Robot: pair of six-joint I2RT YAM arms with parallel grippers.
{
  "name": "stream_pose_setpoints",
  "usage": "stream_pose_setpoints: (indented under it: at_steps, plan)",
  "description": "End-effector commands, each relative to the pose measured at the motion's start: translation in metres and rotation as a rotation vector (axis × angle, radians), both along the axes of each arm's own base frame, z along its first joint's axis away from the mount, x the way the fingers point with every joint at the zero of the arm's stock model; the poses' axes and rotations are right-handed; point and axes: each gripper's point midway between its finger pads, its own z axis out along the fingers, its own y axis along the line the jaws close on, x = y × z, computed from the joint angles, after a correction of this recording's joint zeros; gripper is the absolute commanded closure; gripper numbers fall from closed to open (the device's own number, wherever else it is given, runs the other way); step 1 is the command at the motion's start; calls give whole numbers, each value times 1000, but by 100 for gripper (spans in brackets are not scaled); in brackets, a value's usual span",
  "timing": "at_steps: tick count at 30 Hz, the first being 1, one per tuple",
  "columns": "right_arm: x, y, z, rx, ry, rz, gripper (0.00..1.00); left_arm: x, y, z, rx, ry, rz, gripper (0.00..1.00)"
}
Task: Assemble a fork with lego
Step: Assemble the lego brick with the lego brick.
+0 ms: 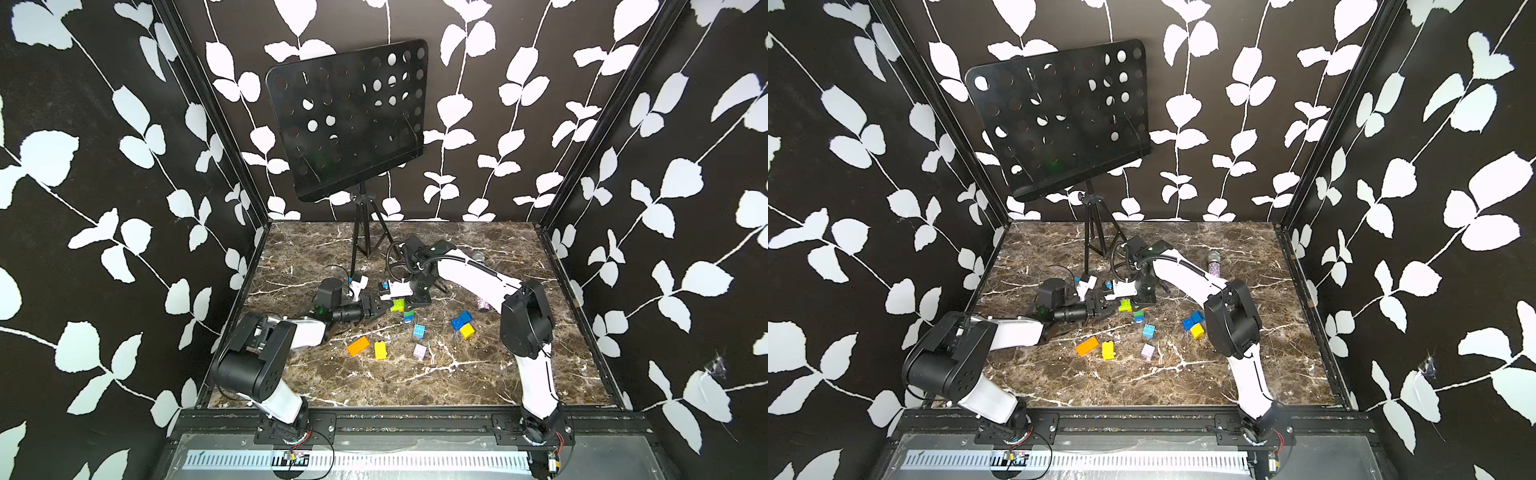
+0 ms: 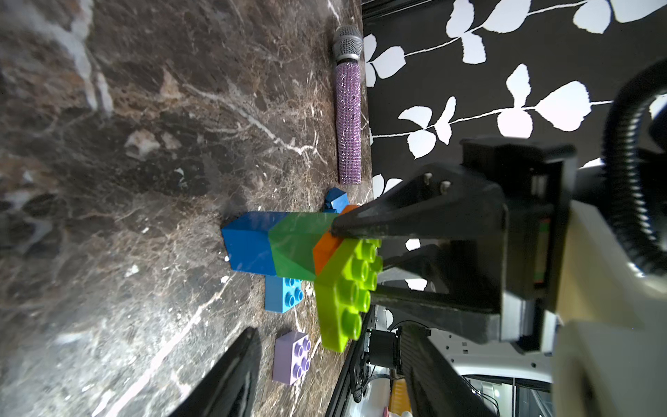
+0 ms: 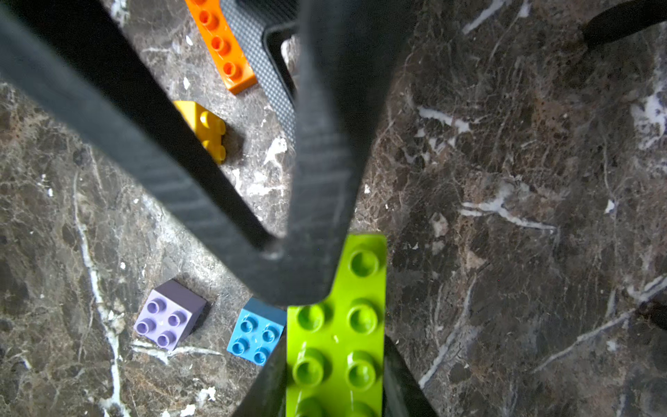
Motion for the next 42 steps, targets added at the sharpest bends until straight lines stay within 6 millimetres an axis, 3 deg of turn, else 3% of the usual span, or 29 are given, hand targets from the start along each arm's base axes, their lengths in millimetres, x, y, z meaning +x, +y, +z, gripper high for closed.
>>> stream_pose_setpoints:
  at_steps: [1,7,15,23,36,42]
  plan:
    - [-9,-3,-3,6,56,8,63,5,-7,10,-2,-48,-11,34]
    - [-7,-3,1,27,69,1,63,10,-15,18,9,-75,-19,28]
    - [-9,-7,-3,38,104,1,65,12,-24,7,58,-60,-59,29]
    - [-10,-5,-5,53,111,-6,63,15,-31,13,85,-82,-81,28]
    - [-10,-4,13,115,109,-29,49,17,-39,15,65,-76,-91,33]
    - [-7,-10,21,136,115,-47,47,19,-37,12,90,-68,-91,35]
